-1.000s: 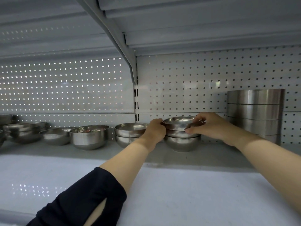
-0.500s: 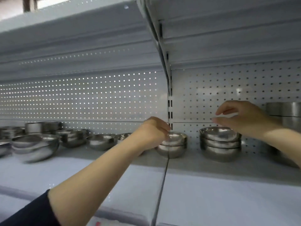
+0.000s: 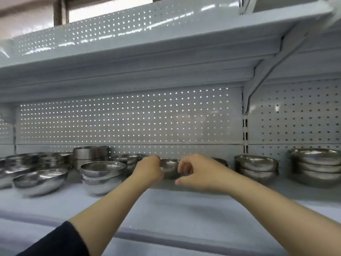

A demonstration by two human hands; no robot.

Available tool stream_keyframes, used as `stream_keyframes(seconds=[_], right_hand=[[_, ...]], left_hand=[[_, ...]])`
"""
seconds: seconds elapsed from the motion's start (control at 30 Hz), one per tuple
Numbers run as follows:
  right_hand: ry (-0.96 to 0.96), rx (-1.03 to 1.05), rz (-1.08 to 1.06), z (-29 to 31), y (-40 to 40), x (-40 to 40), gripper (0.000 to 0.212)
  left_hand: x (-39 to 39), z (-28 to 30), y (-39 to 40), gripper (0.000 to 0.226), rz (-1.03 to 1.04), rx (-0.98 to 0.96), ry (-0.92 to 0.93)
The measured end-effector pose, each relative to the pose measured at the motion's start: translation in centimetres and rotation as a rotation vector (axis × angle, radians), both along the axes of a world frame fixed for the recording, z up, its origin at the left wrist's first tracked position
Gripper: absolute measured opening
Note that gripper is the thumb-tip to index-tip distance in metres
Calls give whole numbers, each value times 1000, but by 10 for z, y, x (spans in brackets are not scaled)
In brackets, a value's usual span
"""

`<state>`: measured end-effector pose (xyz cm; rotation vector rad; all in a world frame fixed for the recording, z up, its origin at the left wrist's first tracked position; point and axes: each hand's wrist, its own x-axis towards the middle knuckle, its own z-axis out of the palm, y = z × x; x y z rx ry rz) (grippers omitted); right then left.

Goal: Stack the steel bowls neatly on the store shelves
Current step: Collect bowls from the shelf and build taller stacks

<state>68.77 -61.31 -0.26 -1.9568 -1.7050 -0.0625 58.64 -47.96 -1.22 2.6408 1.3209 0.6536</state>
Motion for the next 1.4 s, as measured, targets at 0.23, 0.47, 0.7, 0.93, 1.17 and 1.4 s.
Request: stream_keyframes(seconds=[0.23,0.47,0.7,0.93,1.17,1.4], right_hand=[[21,-2,-215,-19,66,2,34],[49,-84,-233,-39,86,16,60],[17,-190,-253,-36,84,19,77],[-44,-190,-297,-22,95,16,25],[-81,-12,-256,19,53,32,23],[98,390,-215,51,-37,114,6]], left_hand=[[18,-20,56,43,-31,-124,-52],[29,-38,71,43,-93,-135,-20],[26,-26,70,49,-64,-117,-30],[12,-15,67,50,-87,-172,-12],[2,18,30,32,-174,42,-174],[80,70,-50,34,-364,220,-413]])
